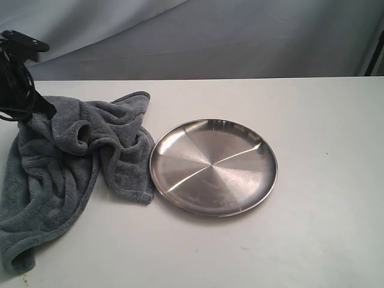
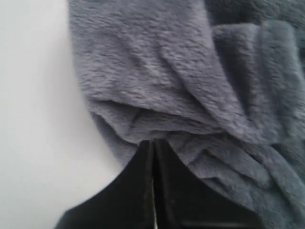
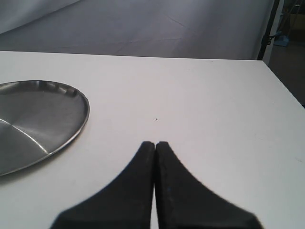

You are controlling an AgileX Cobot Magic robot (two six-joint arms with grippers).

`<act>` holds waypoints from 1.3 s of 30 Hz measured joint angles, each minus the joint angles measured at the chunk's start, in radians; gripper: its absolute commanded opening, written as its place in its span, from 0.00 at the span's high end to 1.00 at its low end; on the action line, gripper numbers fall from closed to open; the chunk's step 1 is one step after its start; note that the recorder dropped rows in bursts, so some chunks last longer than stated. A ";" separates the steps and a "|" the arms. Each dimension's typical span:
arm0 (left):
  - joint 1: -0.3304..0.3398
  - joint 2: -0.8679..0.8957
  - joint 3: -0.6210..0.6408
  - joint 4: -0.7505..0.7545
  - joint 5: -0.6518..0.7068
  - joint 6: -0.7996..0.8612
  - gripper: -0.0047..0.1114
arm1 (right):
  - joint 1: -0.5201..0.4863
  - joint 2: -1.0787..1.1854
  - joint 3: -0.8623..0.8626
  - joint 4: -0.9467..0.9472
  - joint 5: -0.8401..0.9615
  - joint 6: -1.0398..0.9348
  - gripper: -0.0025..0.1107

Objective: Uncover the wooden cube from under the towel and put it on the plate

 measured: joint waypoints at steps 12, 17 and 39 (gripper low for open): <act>0.000 0.000 0.000 -0.581 -0.029 0.494 0.96 | 0.000 0.000 0.000 0.000 0.000 0.000 0.98; 0.000 0.000 0.000 -0.743 -0.217 0.565 0.96 | 0.000 0.000 0.000 0.000 0.000 0.000 0.98; 0.015 0.000 0.000 -0.694 -0.666 0.577 0.96 | 0.000 0.000 0.000 0.000 0.000 0.000 0.98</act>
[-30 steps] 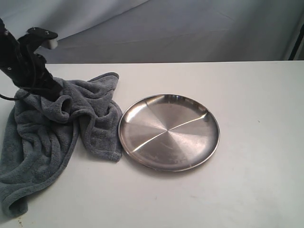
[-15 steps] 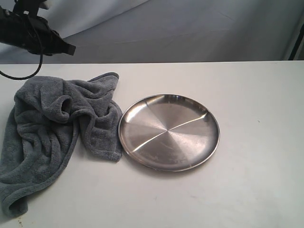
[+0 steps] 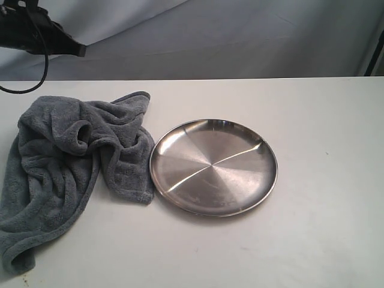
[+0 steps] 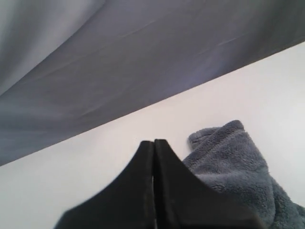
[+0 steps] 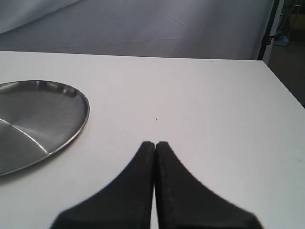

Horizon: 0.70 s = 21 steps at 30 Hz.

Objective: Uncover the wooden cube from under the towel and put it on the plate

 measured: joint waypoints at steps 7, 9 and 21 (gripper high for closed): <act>0.103 0.000 0.000 0.046 0.001 0.004 0.96 | 0.000 0.000 0.000 0.000 0.000 0.000 0.98; 0.152 0.000 -0.002 0.066 0.053 0.004 0.96 | 0.000 0.000 0.000 0.000 0.000 0.000 0.98; 0.235 0.000 0.038 0.382 0.362 -0.272 0.96 | 0.000 0.000 0.000 0.000 0.000 0.000 0.98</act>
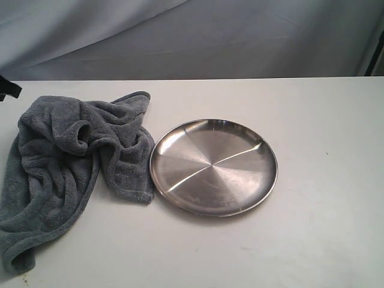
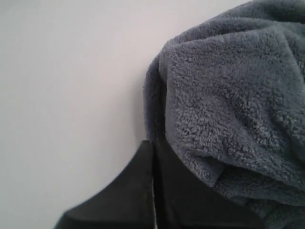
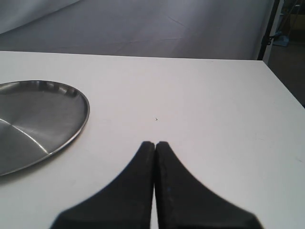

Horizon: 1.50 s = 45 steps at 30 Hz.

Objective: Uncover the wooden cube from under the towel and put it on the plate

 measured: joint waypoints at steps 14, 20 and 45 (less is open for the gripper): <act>0.000 0.000 0.080 -0.027 0.098 0.018 0.96 | 0.000 0.000 0.000 0.000 0.000 0.000 0.98; 0.000 0.000 0.080 -0.262 0.077 0.105 0.96 | 0.000 0.000 0.000 0.000 0.000 0.000 0.98; -0.004 0.048 0.080 -0.294 -0.011 0.241 0.06 | 0.000 0.000 0.000 0.000 0.000 0.000 0.98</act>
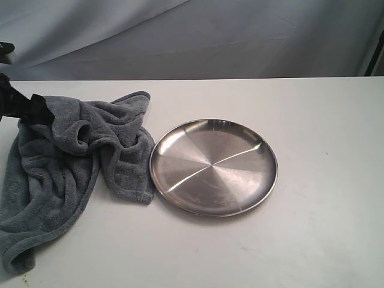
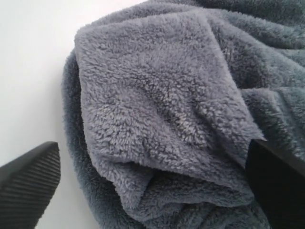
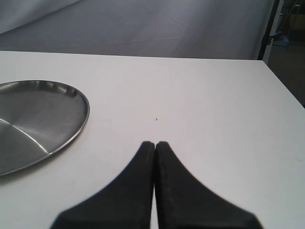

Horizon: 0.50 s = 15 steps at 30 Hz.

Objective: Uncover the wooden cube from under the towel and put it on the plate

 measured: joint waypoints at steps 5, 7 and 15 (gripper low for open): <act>0.000 0.041 0.000 0.034 -0.016 -0.012 0.06 | 0.000 0.000 0.000 0.000 0.000 0.000 0.98; 0.000 0.050 0.000 0.034 -0.024 -0.014 0.06 | 0.000 0.000 0.000 0.000 0.000 0.000 0.98; 0.000 0.082 0.000 0.025 -0.040 -0.014 0.06 | 0.000 0.000 0.000 0.000 0.000 0.000 0.98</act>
